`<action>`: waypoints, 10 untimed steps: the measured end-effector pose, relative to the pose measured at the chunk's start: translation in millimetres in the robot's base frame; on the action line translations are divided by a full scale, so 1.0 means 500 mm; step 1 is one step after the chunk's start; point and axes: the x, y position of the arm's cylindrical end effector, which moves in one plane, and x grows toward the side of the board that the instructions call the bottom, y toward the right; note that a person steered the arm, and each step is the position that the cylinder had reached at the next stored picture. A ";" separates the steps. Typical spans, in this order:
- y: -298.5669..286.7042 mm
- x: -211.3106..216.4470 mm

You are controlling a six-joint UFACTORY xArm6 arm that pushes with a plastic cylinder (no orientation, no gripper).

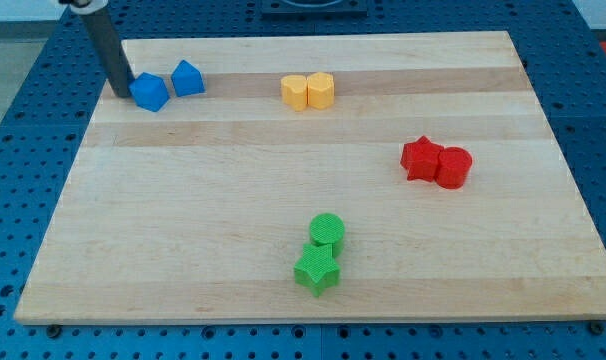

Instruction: Slightly push the red blocks towards the right side of the board

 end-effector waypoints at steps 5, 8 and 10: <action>0.448 0.244; 0.785 0.428; 0.678 0.451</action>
